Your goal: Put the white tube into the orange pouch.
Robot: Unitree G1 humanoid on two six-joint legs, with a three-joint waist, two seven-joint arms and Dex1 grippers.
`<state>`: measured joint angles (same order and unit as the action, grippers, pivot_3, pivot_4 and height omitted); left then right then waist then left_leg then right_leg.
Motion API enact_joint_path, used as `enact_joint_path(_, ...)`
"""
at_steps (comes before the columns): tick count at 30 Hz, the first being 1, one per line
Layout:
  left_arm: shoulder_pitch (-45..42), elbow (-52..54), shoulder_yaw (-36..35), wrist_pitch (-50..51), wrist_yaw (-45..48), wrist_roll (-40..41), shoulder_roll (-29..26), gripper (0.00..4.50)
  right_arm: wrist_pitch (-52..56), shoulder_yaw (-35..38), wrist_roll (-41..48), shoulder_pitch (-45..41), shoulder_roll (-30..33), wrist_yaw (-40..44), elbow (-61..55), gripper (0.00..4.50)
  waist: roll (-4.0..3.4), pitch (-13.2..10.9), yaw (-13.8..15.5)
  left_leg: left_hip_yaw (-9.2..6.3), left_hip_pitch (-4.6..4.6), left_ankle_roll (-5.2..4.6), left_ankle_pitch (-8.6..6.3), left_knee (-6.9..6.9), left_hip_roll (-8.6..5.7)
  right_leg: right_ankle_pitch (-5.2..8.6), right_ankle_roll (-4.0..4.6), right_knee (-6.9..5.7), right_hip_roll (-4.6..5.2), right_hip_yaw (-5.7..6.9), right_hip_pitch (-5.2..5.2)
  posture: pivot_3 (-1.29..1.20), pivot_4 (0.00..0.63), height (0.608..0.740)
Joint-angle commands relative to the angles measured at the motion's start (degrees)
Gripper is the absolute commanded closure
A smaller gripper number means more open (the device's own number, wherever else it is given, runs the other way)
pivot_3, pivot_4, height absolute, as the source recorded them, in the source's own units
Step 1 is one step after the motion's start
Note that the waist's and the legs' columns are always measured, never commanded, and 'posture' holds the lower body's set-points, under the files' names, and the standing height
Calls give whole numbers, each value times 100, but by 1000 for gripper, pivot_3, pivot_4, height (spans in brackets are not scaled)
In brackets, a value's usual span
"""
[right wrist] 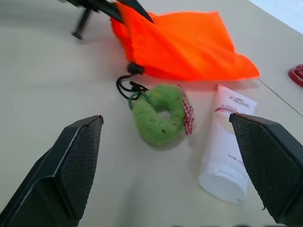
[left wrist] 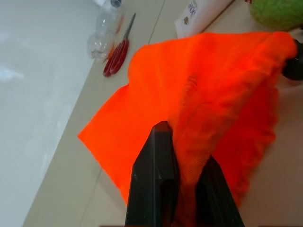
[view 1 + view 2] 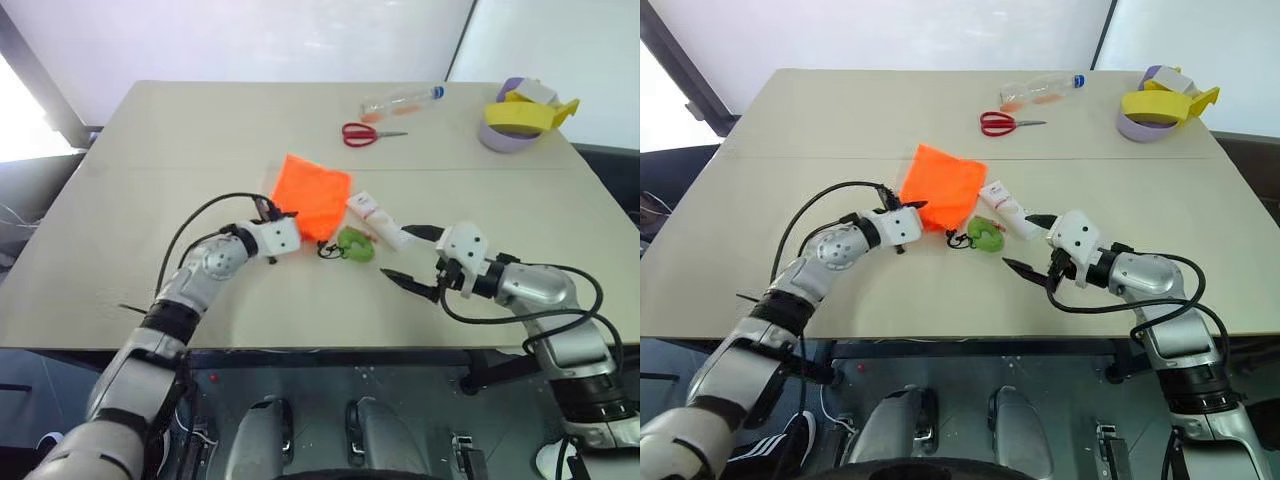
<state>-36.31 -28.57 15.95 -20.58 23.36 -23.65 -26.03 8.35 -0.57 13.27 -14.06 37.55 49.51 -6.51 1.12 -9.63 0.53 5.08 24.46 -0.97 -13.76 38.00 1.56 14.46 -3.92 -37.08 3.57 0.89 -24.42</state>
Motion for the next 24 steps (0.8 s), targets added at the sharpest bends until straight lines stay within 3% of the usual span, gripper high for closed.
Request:
enact_joint_path(1,253,1094,-305,525,333,323,-176,4457,-301,-6,-252,-213,-105,-222,162,0,0,0,-1,1,0,0,0,0,0,0,1,0,1,-1,0,0,150,740)
enact_joint_path(12,1122,3219,-726,2826,1018,1194,3,4457,-684,-41,-569,-473,-253,-507,573,0,-1,1,13,1,0,0,0,1,-1,1,3,-1,4,-5,1,0,150,740)
enact_joint_path(19,1052,3573,-584,2724,1086,1203,-36,4457,-809,-83,-777,-628,-342,-709,852,0,-1,1,-3,3,-2,0,0,2,-2,1,2,-1,1,-6,2,0,150,740)
enact_joint_path(24,926,3507,-697,2739,1000,1215,-82,4457,66,-42,-798,-895,-605,-1186,978,0,-1,1,-16,3,-3,0,0,2,-1,1,2,-3,-2,-6,1,0,150,740)
